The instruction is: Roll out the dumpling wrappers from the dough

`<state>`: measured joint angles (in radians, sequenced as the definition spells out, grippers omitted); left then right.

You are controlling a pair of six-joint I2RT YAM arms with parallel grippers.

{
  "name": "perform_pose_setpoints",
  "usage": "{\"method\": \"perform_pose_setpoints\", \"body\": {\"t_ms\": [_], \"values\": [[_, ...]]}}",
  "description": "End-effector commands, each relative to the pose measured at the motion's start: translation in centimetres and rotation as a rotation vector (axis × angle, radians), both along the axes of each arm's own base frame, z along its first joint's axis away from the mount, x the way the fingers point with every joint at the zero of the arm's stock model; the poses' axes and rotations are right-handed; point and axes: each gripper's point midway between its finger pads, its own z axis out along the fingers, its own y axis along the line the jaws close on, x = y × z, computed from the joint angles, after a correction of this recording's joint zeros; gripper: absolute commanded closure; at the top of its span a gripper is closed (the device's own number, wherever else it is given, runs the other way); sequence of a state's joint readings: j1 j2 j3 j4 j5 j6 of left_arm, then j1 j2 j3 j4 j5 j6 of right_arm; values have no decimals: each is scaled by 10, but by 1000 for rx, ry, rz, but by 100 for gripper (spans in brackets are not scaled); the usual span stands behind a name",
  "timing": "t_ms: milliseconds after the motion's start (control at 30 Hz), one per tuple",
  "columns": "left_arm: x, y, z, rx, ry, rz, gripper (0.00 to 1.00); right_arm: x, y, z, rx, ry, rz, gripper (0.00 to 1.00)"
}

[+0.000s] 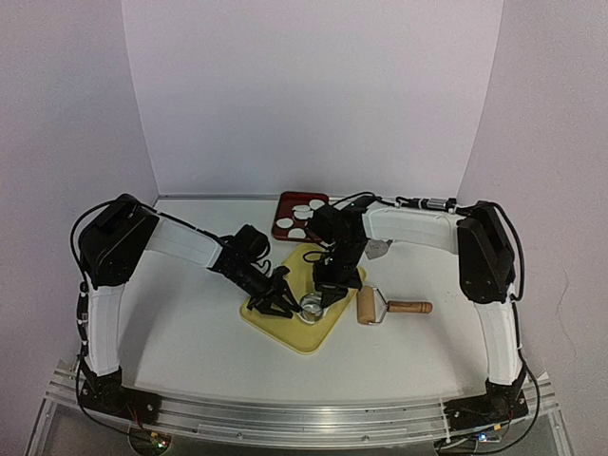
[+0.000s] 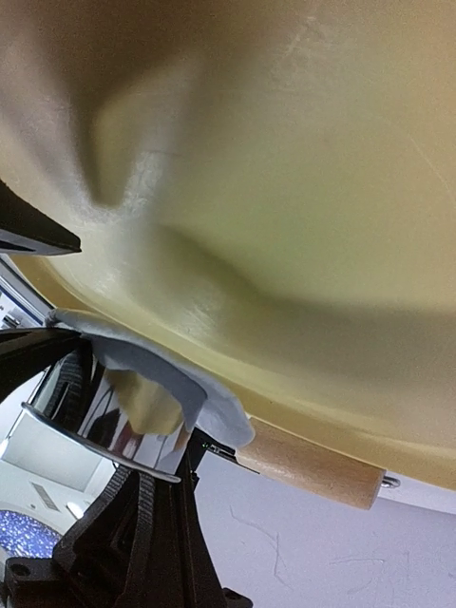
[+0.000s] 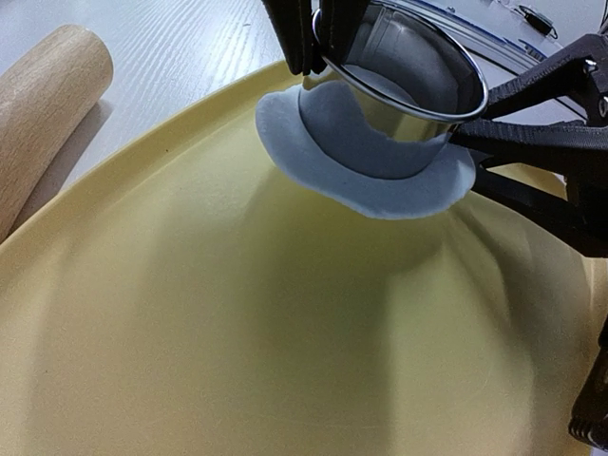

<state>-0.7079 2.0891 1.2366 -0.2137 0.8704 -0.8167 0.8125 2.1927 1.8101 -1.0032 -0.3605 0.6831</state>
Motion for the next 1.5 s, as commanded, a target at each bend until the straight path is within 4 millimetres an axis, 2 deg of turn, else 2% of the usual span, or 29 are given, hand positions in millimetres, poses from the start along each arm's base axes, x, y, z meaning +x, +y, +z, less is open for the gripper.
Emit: {"method": "perform_pose_setpoints", "body": {"t_ms": [0, 367, 667, 967, 1100, 1233, 1467], "values": [[4, -15, 8, -62, -5, -14, 75, 6, 9, 2, 29, -8, 20, 100], [0, -27, 4, -91, 29, -11, 88, 7, 2, -13, -15, -12, 43, 100], [-9, -23, -23, 26, 75, 5, 88, 7, -1, -22, -40, -9, 55, 100], [-8, -35, -33, 18, 81, 1, 87, 4, 4, -29, -42, -4, 81, 100], [-7, -39, -37, 20, 80, 5, 98, 5, 5, -33, -54, -15, 97, 100], [0, -36, -38, 63, 43, 41, 100, 6, 2, -37, -102, -36, 108, 100], [25, -17, -36, 244, -95, 129, 100, 12, -28, -38, -328, -95, 139, 100]]}}
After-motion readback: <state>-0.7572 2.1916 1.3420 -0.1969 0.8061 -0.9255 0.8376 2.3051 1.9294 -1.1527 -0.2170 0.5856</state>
